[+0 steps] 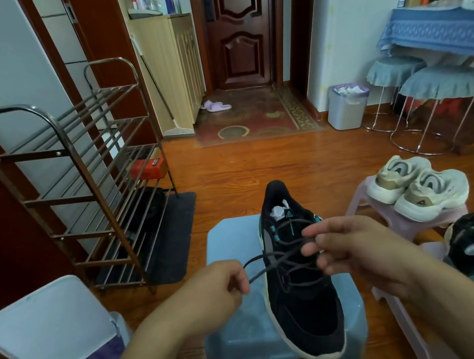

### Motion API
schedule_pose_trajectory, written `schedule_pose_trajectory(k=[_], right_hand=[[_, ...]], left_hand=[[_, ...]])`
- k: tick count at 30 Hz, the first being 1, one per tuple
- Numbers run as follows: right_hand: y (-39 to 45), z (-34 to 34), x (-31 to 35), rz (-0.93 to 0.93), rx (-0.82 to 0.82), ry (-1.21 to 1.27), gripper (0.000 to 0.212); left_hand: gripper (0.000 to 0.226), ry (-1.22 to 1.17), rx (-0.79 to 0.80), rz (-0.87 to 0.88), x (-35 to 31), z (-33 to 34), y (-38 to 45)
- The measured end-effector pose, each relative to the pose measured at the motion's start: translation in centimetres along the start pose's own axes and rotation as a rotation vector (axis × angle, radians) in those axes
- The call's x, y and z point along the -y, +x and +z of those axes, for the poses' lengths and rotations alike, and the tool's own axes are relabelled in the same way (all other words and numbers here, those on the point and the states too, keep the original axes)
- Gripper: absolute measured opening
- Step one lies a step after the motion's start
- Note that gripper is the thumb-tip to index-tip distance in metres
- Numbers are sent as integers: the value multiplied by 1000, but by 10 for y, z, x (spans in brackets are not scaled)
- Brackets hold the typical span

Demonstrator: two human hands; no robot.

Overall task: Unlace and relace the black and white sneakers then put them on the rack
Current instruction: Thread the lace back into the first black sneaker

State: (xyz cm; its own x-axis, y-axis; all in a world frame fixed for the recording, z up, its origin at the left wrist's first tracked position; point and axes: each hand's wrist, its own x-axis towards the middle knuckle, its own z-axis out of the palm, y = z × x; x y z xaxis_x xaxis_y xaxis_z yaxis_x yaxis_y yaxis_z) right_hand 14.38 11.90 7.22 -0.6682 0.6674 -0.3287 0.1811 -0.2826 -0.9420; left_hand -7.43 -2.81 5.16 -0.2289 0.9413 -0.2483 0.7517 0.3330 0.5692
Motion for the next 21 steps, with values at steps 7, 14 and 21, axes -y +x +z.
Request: schedule_pose_trajectory(k=[7, 14, 21], right_hand=[[-5, 49, -9, -154, -78, -428, 16], [2, 31, -9, -66, -68, -369, 14], [10, -13, -3, -220, -501, -597, 20]], left_hand=[[30, -428, -211, 253, -41, 30, 4], [15, -305, -343, 85, -30, 36, 14], [17, -505, -376, -93, -16, 35, 33]])
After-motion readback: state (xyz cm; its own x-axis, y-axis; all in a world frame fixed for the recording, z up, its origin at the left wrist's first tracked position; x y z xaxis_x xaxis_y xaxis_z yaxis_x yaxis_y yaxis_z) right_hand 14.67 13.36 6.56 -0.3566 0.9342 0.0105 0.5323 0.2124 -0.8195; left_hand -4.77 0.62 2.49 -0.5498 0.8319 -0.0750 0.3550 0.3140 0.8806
